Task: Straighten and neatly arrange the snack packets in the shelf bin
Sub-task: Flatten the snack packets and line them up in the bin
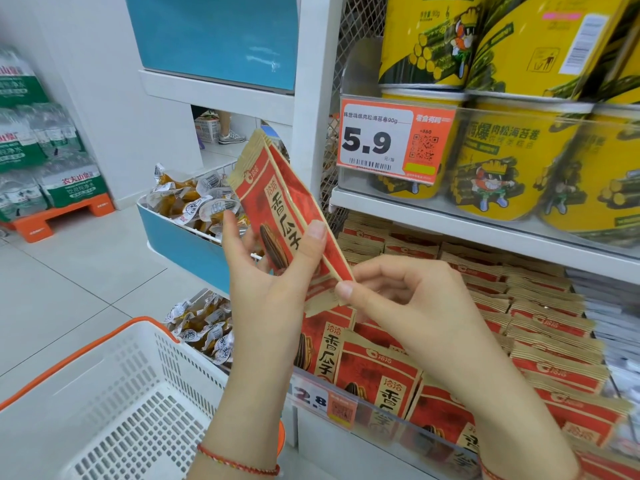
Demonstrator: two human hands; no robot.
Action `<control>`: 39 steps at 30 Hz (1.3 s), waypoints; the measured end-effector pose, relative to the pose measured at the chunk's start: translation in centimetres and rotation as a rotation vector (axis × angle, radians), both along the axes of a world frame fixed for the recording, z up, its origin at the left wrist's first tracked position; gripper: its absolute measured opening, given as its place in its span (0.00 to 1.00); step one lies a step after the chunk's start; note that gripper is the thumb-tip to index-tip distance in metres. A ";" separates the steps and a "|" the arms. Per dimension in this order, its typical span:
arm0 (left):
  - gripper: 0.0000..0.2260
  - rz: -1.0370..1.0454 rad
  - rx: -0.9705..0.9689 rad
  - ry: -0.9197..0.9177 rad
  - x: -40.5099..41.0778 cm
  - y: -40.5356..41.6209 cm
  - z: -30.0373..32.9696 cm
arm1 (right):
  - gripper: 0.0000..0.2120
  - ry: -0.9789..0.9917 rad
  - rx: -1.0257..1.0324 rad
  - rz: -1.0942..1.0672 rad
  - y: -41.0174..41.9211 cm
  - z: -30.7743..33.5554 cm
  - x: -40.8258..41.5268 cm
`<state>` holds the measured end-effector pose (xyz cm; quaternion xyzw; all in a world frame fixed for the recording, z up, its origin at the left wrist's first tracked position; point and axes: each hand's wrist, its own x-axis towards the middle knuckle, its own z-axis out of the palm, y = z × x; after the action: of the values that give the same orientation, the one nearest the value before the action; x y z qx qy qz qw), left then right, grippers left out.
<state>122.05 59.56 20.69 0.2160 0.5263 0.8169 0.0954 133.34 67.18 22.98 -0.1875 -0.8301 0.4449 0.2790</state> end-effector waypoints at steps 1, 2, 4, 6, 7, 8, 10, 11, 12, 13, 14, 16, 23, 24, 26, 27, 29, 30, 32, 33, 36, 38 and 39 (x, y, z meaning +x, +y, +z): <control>0.47 0.016 -0.005 0.001 0.0 0.0 0.0 | 0.02 0.013 0.007 -0.009 0.1 -0.1 -0.1; 0.45 0.019 0.012 -0.014 0.0 0.0 0.0 | 0.04 0.028 -0.005 -0.013 0.2 -0.1 -0.1; 0.36 0.000 0.096 -0.074 -0.4 -0.2 0.0 | 0.06 0.075 -0.067 -0.023 0.5 -0.2 0.0; 0.28 -0.017 0.179 -0.127 -0.9 -0.5 -0.1 | 0.08 0.125 -0.154 -0.038 0.9 -0.3 0.0; 0.26 -0.038 0.211 -0.137 -1.0 -0.7 0.0 | 0.09 0.139 -0.203 -0.035 1.0 -0.4 0.0; 0.23 -0.071 0.235 -0.136 -1.1 -0.9 0.2 | 0.10 0.144 -0.260 -0.020 1.2 -0.5 -0.1; 0.19 -0.165 0.254 -0.119 -0.8 -1.1 0.7 | 0.11 0.130 -0.360 0.031 1.3 -0.6 -0.2; 0.19 -0.218 0.254 -0.111 -0.6 -1.2 0.8 | 0.11 0.114 -0.395 0.063 1.3 -0.6 -0.3; 0.19 -0.283 0.255 -0.115 -0.4 -1.3 0.9 | 0.12 0.098 -0.423 0.097 1.3 -0.7 -0.4; 0.20 -0.357 0.263 -0.133 -0.3 -1.3 0.9 | 0.12 0.087 -0.446 0.131 1.3 -0.7 -0.4; 0.21 -0.428 0.270 -0.152 -0.2 -1.3 0.8 | 0.13 0.079 -0.463 0.161 1.2 -0.7 -0.4; 0.25 -0.514 0.273 -0.182 -0.1 -1.3 0.8 | 0.14 0.050 -0.475 0.204 1.1 -0.7 -0.5; 0.45 -0.533 -0.017 -0.033 -1.1 -1.2 0.8 | 0.14 -0.014 -0.005 -0.098 0.5 -1.4 -0.6; 0.43 -0.530 -0.048 0.014 -1.0 -1.2 0.7 | 0.14 0.079 0.040 -0.174 0.4 -1.2 -0.6; 0.35 -0.504 -0.083 0.100 -0.4 -1.2 0.4 | 0.13 0.310 0.006 -0.250 0.1 -0.5 -0.5; 0.34 -0.499 -0.115 0.148 -0.1 -1.2 0.1 | 0.13 0.414 -0.049 -0.257 0.1 -0.1 -0.4; 0.34 -0.505 -0.180 0.215 0.3 -1.2 -0.4 | 0.11 0.560 -0.161 -0.239 0.2 0.4 -0.1; 0.35 -0.516 -0.200 0.228 0.3 -1.1 -0.4 | 0.11 0.595 -0.179 -0.236 0.1 0.5 0.0; 0.36 -0.545 -0.227 0.238 0.4 -1.0 -0.5 | 0.10 0.609 -0.163 -0.254 0.1 0.6 0.1; 0.36 -0.553 -0.238 0.244 0.5 -0.9 -0.5 | 0.09 0.608 -0.163 -0.264 0.2 0.6 0.0; 0.35 -0.558 -0.280 0.271 0.6 -0.9 -0.6 | 0.07 0.637 -0.231 -0.262 0.4 0.6 0.1; 0.32 -0.574 -0.298 0.289 0.6 -0.9 -0.5 | 0.07 0.654 -0.262 -0.254 0.4 0.6 0.2; 0.30 -0.584 -0.304 0.293 0.7 -0.9 -0.5 | 0.06 0.661 -0.270 -0.249 0.4 0.6 0.2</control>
<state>122.70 58.69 20.14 0.4552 0.5659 0.6282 0.2791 133.53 67.56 23.58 -0.1683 -0.6002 0.5495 0.5563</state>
